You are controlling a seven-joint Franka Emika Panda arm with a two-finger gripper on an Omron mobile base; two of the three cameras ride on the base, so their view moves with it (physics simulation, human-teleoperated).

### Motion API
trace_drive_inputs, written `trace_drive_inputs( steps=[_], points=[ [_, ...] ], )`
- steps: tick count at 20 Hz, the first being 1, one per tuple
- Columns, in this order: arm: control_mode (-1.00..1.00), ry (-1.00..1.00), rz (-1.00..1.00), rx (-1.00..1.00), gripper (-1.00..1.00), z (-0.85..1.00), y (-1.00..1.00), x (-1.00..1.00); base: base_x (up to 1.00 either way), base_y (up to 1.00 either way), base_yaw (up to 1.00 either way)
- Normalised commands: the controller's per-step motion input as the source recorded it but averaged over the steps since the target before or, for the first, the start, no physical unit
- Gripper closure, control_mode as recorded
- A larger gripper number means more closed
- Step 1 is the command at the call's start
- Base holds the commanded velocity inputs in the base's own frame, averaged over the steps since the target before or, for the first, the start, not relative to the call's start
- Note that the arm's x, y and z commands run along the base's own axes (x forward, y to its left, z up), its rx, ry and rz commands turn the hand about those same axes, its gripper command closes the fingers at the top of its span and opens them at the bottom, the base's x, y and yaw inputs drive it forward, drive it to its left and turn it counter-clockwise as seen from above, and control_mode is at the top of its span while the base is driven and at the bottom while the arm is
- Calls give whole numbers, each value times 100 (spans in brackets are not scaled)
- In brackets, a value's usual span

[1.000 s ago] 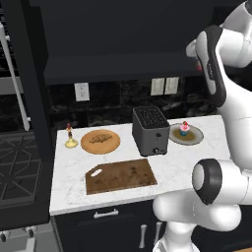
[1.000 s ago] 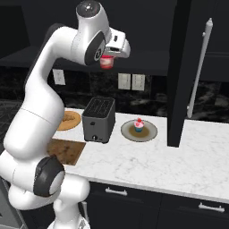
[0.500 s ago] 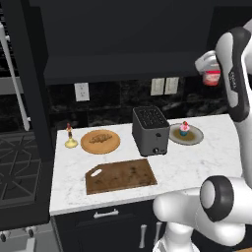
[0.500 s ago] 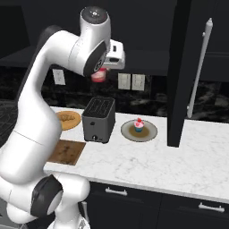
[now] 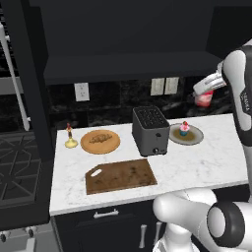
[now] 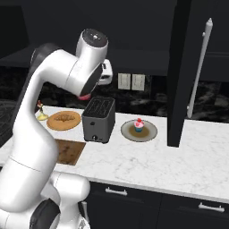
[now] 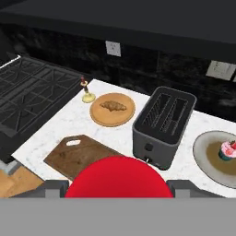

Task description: From the different types of pastries on the counter, select a croissant and place it on the cutting board. Then retrieve a jar of jam from the cabinet and place it alongside the croissant on the cutting board.

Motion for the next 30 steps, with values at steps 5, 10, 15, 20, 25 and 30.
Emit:
trace_drive_inputs(
  steps=[5, 10, 15, 20, 25, 30],
  points=[
    [-100, -12, 32, -2, 100, -48, 52, -36, 0, 0, 0],
    [-100, -15, 33, -3, 100, -50, 48, -31, 0, 0, 0],
    [-100, -14, 35, -1, 100, -47, 41, -14, 0, 0, 0],
    [-100, -3, 15, 0, 100, -11, 5, -7, 0, 0, 0],
    [-100, 1, 10, 0, 100, -13, 0, 0, 0, 0, 0],
    [-100, 10, 16, 0, 100, -37, 16, 0, 0, 0, 0]
  ],
)
